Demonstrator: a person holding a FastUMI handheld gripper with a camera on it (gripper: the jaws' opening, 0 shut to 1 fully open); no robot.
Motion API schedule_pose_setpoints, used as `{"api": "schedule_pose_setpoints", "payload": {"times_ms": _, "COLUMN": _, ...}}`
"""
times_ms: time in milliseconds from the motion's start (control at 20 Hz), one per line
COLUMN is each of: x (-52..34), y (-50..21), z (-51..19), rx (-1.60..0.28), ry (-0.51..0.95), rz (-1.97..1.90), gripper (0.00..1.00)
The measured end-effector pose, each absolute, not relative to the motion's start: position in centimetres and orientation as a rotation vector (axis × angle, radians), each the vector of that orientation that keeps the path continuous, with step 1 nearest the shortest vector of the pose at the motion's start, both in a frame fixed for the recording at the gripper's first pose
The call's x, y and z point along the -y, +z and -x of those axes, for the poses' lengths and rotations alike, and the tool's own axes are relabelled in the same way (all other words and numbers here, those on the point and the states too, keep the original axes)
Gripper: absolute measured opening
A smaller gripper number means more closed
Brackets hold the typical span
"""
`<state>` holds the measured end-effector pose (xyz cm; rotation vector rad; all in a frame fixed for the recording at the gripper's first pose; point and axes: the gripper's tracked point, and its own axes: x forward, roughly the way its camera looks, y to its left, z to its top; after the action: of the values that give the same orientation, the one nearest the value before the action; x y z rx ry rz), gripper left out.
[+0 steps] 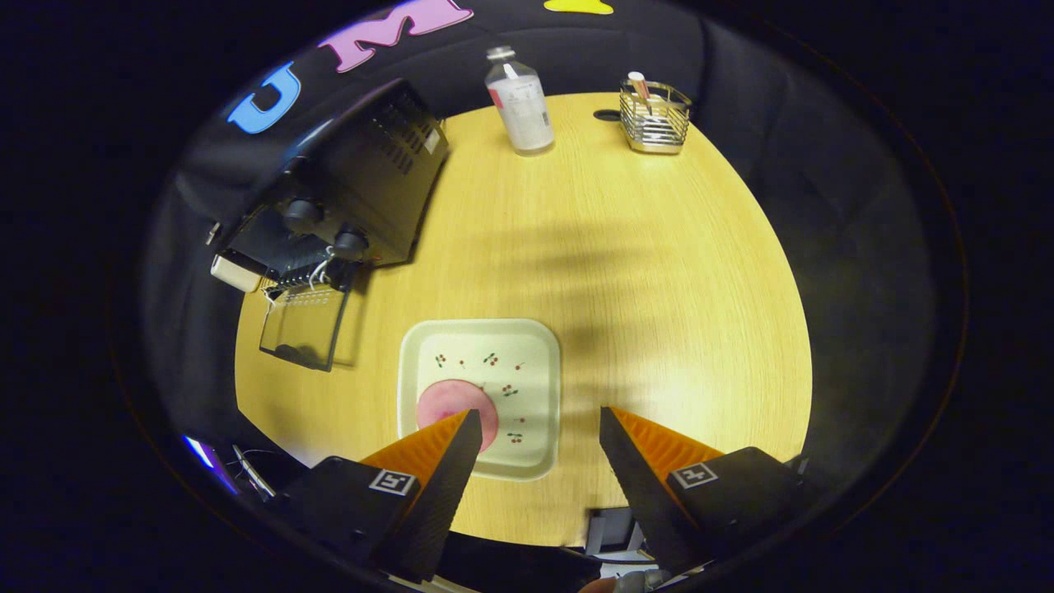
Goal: Open the toaster oven, put the food inside, and close the toaster oven door.
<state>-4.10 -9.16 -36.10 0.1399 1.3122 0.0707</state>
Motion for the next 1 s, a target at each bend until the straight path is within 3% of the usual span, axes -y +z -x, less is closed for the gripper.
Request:
{"api": "schedule_pose_setpoints", "payload": {"times_ms": 200, "x": 9.8, "y": -38.9, "z": 4.2, "rx": -1.431, "ry": 0.046, "rz": -0.169, "gripper": 0.77}}
{"api": "schedule_pose_setpoints", "payload": {"times_ms": 500, "x": 9.5, "y": -40.7, "z": 4.8, "rx": -1.511, "ry": 0.022, "rz": -0.114, "gripper": 0.66}}
{"api": "schedule_pose_setpoints", "payload": {"times_ms": 600, "x": 9.8, "y": -41.0, "z": 4.5, "rx": -1.499, "ry": -0.013, "rz": -0.083, "gripper": 0.42}}
{"api": "schedule_pose_setpoints", "payload": {"times_ms": 700, "x": 9.0, "y": -41.3, "z": 4.3, "rx": -1.485, "ry": 0.033, "rz": -0.111, "gripper": 0.31}}
{"api": "schedule_pose_setpoints", "payload": {"times_ms": 750, "x": 9.0, "y": -41.3, "z": 4.3, "rx": -1.471, "ry": 0.063, "rz": -0.132, "gripper": 0.15}}
{"api": "schedule_pose_setpoints", "payload": {"times_ms": 1000, "x": 8.4, "y": -40.3, "z": 5.3, "rx": -1.440, "ry": 0.105, "rz": -0.455, "gripper": 0.06}}
